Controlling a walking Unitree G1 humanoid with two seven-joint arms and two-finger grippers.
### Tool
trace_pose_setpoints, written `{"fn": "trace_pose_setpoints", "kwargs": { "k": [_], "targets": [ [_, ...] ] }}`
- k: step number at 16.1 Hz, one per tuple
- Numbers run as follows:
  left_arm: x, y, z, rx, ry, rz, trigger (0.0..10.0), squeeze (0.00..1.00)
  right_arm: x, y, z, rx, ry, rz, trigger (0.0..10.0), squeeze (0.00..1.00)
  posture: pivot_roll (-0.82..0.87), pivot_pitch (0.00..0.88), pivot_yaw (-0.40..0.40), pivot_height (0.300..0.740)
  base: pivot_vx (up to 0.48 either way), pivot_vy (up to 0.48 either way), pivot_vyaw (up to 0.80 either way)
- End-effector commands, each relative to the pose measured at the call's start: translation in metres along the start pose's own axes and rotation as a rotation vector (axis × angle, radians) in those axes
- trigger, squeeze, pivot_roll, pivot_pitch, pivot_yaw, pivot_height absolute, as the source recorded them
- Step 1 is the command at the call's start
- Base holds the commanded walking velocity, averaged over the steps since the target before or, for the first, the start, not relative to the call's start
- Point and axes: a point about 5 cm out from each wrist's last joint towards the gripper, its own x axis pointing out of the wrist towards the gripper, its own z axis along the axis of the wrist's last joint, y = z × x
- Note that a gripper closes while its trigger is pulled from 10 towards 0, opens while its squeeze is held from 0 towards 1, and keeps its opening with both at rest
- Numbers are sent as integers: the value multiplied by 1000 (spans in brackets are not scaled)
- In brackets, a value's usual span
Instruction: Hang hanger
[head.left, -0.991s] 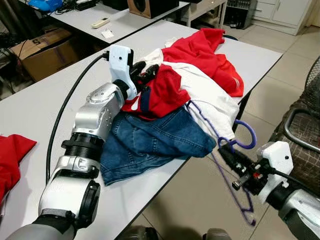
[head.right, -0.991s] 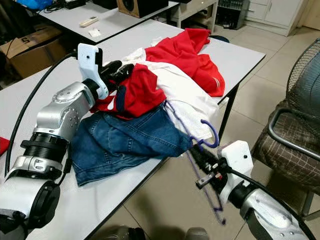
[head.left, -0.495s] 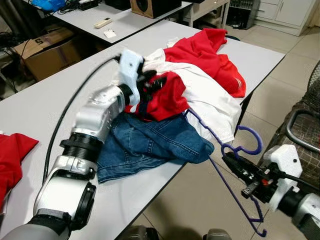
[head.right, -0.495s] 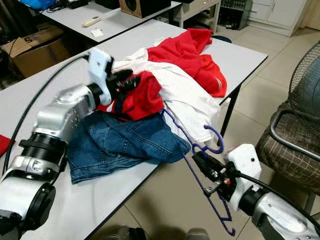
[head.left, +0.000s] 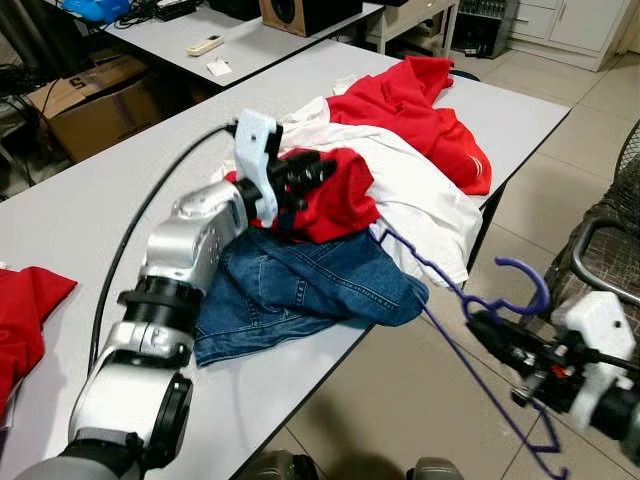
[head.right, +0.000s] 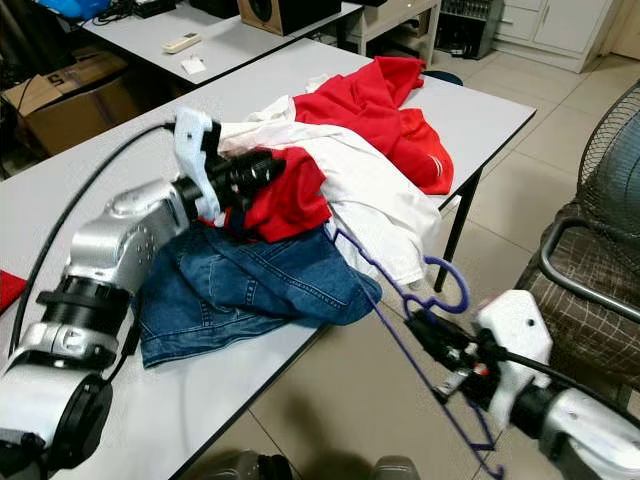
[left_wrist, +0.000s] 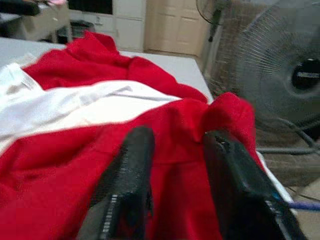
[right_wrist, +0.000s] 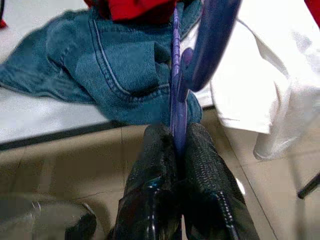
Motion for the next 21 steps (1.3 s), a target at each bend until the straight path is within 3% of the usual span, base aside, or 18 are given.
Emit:
{"fn": "trace_pose_setpoints", "kwargs": {
  "k": [1,2,4,7,11,13,15,17,21],
  "targets": [
    [-2,-1,4,7,-5,-19,0,0,-3,1,5,-13,-8,11,10000,0,-277,0,141,740,0,0,0],
    [-3,0,8,-48,-45,-25,0,0,-9,-1,5,-25,9,16,10000,0,-282,0,144,740,0,0,0],
    [-3,1,10,-55,-57,-40,0,0,-14,-2,6,-32,17,21,10000,0,-288,0,147,740,0,0,0],
    [0,-7,7,-1,-19,-94,0,0,-19,-2,7,-38,29,30,10000,0,-294,0,153,740,0,0,0],
    [10,-13,2,119,16,-49,0,0,-20,5,9,-38,35,63,10000,0,-301,0,158,740,0,0,0],
    [13,-4,11,83,-61,53,0,0,-16,8,10,-35,23,69,10000,0,-304,0,160,740,0,0,0],
    [10,14,28,-38,-196,198,0,0,-11,7,11,-29,6,54,10000,0,-305,0,161,740,0,0,0],
    [5,19,32,-86,-233,215,0,0,-3,2,15,-26,-34,47,10000,0,-305,0,161,740,0,0,0],
    [7,20,30,-81,-231,221,0,0,8,-7,19,-21,-45,88,10000,0,-293,0,151,740,0,0,0]
  ]
}}
